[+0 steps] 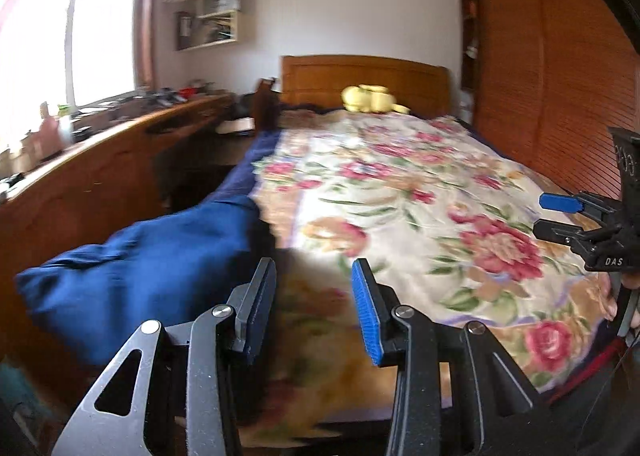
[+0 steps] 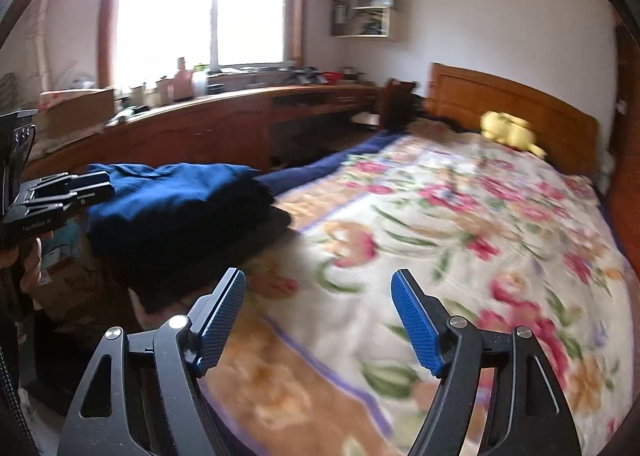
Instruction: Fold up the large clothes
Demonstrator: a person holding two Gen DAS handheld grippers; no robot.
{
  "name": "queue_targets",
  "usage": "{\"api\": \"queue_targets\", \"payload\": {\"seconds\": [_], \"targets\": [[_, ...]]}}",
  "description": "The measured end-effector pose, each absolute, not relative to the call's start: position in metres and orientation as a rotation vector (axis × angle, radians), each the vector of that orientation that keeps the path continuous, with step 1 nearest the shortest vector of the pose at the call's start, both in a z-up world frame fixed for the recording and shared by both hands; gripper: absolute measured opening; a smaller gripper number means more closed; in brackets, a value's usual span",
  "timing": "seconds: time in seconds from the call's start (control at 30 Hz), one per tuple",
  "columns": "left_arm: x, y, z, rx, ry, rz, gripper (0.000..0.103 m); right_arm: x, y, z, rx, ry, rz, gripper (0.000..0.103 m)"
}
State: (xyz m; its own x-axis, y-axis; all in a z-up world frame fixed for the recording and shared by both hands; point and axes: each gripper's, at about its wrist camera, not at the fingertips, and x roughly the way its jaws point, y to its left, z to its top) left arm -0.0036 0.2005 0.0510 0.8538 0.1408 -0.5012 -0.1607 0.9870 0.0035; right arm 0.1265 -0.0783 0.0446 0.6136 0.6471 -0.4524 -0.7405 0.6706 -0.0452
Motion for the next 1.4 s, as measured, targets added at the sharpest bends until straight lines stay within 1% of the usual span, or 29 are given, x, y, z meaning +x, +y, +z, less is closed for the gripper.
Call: {"api": "queue_targets", "payload": {"seconds": [0.3,0.63,0.87,1.0,1.2,1.4], "targets": [[0.039,0.099,0.036,0.0,0.553,0.048,0.04,0.089,-0.147,0.044,-0.149,0.418,0.642,0.077],[0.052,0.03,0.036,0.007,0.551,-0.015,0.04,0.047,-0.183,0.044,-0.077,0.374,0.497,0.077],[0.052,0.004,0.047,-0.007,0.529,-0.054,0.04,0.024,-0.189,0.038,-0.042,0.35,0.43,0.077],[0.039,-0.004,0.053,-0.024,0.493,-0.048,0.042,0.014,-0.195,0.031,-0.02,0.324,0.385,0.077],[0.022,-0.016,0.053,-0.014,0.469,-0.036,0.043,0.005,-0.197,0.02,-0.003,0.293,0.338,0.077],[0.02,-0.021,0.05,-0.014,0.474,-0.044,0.044,0.009,-0.194,0.012,0.007,0.3,0.33,0.077]]}}
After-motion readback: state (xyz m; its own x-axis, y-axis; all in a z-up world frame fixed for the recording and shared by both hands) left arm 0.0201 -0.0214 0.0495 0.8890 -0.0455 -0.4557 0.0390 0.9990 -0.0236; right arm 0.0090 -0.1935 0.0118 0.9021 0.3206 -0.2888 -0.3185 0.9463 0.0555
